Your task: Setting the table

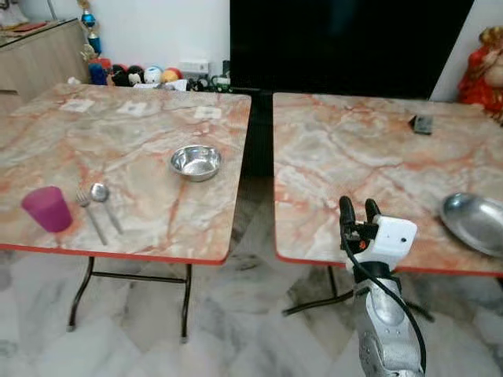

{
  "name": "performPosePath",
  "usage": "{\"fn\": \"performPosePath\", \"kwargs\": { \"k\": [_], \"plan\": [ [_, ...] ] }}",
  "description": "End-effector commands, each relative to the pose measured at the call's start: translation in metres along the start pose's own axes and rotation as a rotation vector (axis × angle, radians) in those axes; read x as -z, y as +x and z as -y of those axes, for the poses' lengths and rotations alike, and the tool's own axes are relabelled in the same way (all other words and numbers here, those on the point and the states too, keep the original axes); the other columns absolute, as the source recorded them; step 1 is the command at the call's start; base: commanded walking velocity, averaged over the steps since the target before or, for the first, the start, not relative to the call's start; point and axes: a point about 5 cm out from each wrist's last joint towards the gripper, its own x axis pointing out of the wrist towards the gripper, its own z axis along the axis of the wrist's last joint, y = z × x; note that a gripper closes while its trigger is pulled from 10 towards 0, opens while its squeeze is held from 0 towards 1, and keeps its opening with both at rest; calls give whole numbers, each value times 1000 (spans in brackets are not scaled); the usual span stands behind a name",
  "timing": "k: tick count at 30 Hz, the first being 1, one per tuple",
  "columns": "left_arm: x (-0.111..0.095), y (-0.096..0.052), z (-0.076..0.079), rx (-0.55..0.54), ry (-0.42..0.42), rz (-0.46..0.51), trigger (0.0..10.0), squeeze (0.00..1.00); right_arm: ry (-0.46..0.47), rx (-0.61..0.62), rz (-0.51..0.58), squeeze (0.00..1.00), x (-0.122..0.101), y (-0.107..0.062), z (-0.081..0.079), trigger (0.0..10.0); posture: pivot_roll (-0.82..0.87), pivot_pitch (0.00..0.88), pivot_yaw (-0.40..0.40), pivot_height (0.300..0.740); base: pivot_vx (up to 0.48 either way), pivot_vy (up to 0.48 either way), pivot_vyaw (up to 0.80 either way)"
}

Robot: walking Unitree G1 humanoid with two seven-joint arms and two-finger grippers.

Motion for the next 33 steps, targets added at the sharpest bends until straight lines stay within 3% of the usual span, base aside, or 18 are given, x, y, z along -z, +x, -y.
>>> {"fn": "performPosePath", "kwargs": {
  "k": [1, 18, 33],
  "plan": [
    [4, -2, -5, -20, -9, -21, 10000, 0, 4, 14, -3, 0, 0, 1, 1, 10000, 39, 79, -33, 740, 0, 480, 0],
    [8, -4, -5, -24, -19, -30, 10000, 0, 20, 9, -7, 0, 0, 2, -4, 10000, 39, 95, -39, 740, 0, 468, 0],
    [8, -4, -4, -15, -13, -22, 10000, 0, 24, 10, -9, 0, 0, 3, -5, 10000, 39, 99, -40, 740, 0, 0, 0]
  ]
}}
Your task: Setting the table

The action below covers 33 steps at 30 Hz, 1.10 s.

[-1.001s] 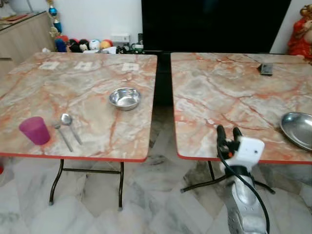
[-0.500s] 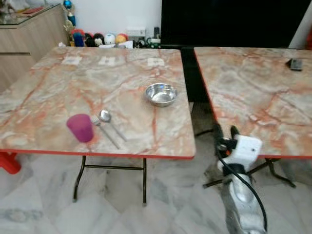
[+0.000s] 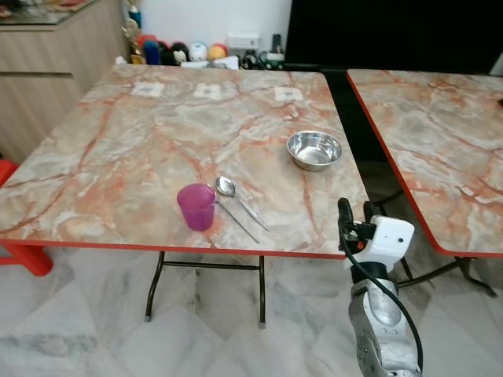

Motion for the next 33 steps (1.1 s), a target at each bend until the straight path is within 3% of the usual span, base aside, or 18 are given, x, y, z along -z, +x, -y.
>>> {"fn": "performPosePath", "kwargs": {
  "k": [1, 22, 33],
  "plan": [
    [8, -3, 2, 2, -11, -28, 10000, 0, 2, 16, 0, 0, -1, 0, 4, 10000, 39, 99, -38, 740, 0, 0, 0],
    [10, -3, 3, 9, -27, -32, 10000, 0, 13, 8, -2, 0, 0, 1, 0, 10000, 44, 96, -38, 740, 0, 0, 0],
    [10, -4, -1, 9, -31, -39, 10000, 0, 13, 5, -2, 0, 0, 1, 0, 10000, 44, 97, -39, 740, 268, 0, 0]
  ]
}}
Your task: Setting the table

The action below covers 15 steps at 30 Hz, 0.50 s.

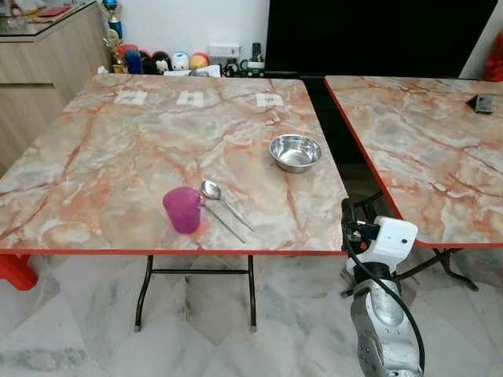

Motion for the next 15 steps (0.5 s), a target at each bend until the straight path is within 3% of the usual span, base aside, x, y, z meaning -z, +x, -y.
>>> {"fn": "performPosePath", "kwargs": {
  "k": [1, 15],
  "plan": [
    [7, -3, -4, -15, -19, -30, 10000, 0, 7, 3, -3, 0, 0, 1, 1, 10000, 45, 97, -40, 740, 296, 0, 0],
    [8, -2, 2, -7, -20, -35, 10000, 0, 8, -2, -8, 0, 1, 1, -1, 10000, 45, 97, -39, 740, 296, 0, 0]
  ]
}}
